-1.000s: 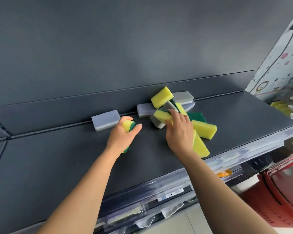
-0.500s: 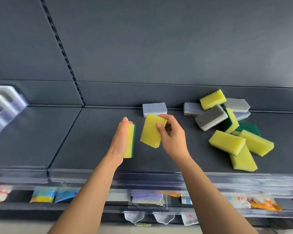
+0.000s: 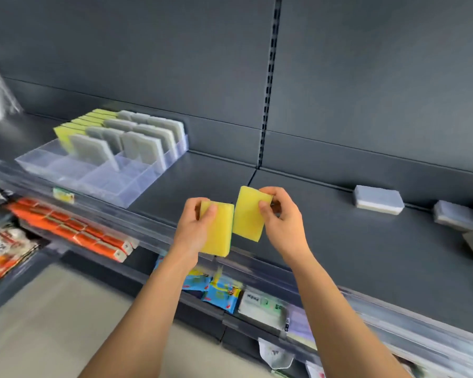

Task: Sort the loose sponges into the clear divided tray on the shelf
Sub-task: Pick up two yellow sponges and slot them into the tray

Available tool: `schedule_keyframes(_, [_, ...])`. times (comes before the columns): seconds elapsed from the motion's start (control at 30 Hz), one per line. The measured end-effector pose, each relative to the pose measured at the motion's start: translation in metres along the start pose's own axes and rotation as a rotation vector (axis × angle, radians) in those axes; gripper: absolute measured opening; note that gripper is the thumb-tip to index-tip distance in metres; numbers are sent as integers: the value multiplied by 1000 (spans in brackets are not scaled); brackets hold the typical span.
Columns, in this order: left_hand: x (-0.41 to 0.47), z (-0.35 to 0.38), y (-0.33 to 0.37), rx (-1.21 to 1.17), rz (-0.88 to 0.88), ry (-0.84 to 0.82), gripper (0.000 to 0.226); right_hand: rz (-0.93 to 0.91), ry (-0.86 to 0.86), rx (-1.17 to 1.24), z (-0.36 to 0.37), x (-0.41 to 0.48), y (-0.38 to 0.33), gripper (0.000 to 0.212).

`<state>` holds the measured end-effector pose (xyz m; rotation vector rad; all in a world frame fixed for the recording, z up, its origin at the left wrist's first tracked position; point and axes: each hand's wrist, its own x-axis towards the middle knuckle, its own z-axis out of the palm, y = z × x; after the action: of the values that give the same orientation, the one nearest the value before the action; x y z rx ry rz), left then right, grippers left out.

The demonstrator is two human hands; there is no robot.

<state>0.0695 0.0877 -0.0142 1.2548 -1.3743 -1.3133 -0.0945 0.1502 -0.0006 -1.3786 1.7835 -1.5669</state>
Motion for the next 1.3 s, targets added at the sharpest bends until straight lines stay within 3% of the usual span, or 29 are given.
schedule_keyframes(0.1, [7,-55,0,-43,80,33,22,-23,-40,38,53,3,-18,17])
schedule_keyframes(0.53, [49,-251,-4,-72,170,210,27,-108,-191,78,243,28,-81,10])
schedule_keyframes(0.93, [138,-344,-4,-49,204,272,22,-186,-254,120,363,99,-106,11])
schedule_keyframes(1.3, [257,-416,7,-30,220,226,24,-234,-248,60,464,188,-127,19])
